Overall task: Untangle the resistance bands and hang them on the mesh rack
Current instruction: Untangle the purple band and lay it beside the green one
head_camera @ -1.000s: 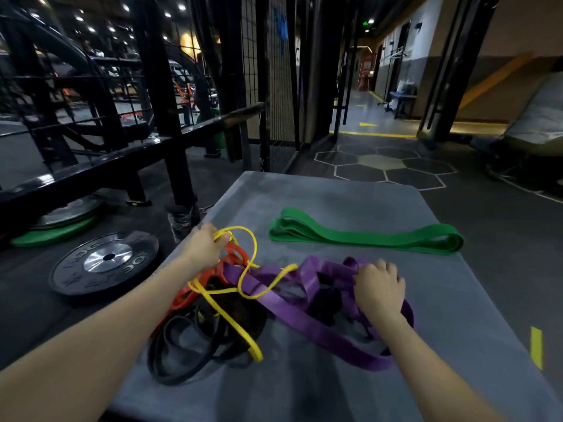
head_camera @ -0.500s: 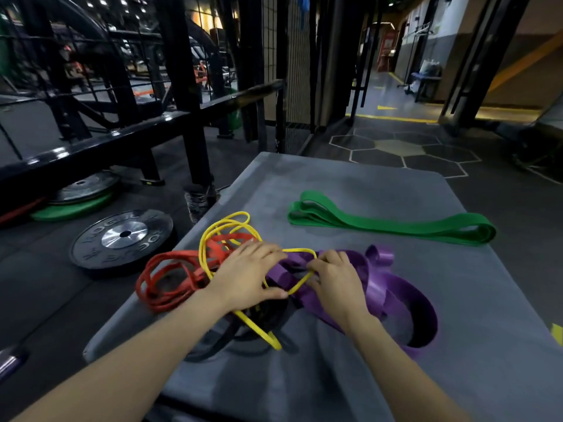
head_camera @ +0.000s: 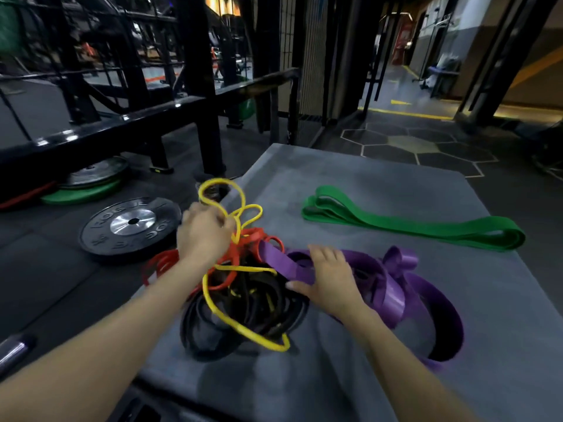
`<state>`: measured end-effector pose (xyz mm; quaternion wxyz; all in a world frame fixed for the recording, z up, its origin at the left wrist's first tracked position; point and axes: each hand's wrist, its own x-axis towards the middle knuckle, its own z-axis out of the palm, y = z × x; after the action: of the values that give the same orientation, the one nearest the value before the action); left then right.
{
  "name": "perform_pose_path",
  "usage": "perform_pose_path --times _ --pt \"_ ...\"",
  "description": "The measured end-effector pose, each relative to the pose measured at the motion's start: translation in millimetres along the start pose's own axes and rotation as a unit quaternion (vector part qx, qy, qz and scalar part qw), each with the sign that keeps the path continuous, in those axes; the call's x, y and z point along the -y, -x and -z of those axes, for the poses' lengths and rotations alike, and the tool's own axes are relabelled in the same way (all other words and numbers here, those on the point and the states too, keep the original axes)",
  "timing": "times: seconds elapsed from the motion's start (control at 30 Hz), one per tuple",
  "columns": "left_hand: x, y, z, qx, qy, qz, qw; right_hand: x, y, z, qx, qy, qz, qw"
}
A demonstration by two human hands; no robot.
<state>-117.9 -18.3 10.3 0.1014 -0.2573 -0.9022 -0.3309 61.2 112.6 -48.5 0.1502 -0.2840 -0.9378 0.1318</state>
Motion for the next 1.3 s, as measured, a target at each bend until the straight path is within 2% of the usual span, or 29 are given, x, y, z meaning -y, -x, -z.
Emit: perform_pose_path --times 0.1,0.17,0.27,0.37,0.43,0.5,0.63,0.77,0.8,0.87,0.9,0.97,1.03,1.1,1.13,1.17,1.23,1.3 --pt "18 23 -14 0.125 0.035 0.013 0.991 3 -3 -2 0.024 0.088 -0.009 0.996" --pt "23 31 -19 0.132 0.063 0.026 0.989 3 -4 3 0.0 0.083 0.0 0.997" --pt "21 33 -19 0.122 0.083 0.024 0.989 4 -2 21 -0.074 -0.026 0.003 0.997" --pt "14 33 -20 0.122 0.095 -0.003 0.988 3 3 52 -0.178 -0.187 -0.05 0.965" --pt "11 37 -23 0.116 0.089 -0.016 0.989 -5 8 76 -0.259 -0.254 -0.075 0.929" --pt "7 43 -29 0.112 0.09 -0.024 0.989 -16 15 97 -0.306 -0.274 -0.084 0.908" --pt "-3 48 -34 0.092 0.097 -0.04 0.99 -40 32 111 -0.327 -0.283 -0.108 0.895" --pt "-23 57 -26 -0.007 -0.044 -0.049 0.998 -60 48 101 -0.352 -0.285 -0.143 0.88" --pt "-30 61 -25 -0.03 -0.071 -0.061 0.995 -62 52 99 -0.358 -0.286 -0.144 0.877" --pt "-45 69 -26 -0.059 -0.063 -0.144 0.986 -66 57 94 -0.364 -0.286 -0.142 0.875" --pt "-53 74 -28 -0.048 -0.024 -0.205 0.977 -68 59 92 -0.361 -0.288 -0.143 0.875" --pt "-71 87 -39 0.061 0.091 -0.269 0.957 -72 61 87 -0.354 -0.304 -0.144 0.873" --pt "-93 106 -52 0.225 0.212 -0.213 0.927 -75 65 85 -0.342 -0.322 -0.128 0.874" --pt "-116 125 -59 0.371 0.368 -0.085 0.848 -72 72 85 -0.32 -0.333 -0.097 0.882" --pt "-123 132 -63 0.407 0.439 -0.044 0.8 -70 77 85 -0.308 -0.34 -0.081 0.885" --pt "-127 137 -66 0.411 0.492 -0.026 0.767 -67 82 85 -0.293 -0.348 -0.065 0.888" --pt "-126 146 -63 0.382 0.563 -0.001 0.733 -63 93 84 -0.25 -0.356 -0.038 0.9" --pt "-114 152 -58 0.345 0.579 0.011 0.738 -58 102 80 -0.19 -0.329 0.006 0.925"
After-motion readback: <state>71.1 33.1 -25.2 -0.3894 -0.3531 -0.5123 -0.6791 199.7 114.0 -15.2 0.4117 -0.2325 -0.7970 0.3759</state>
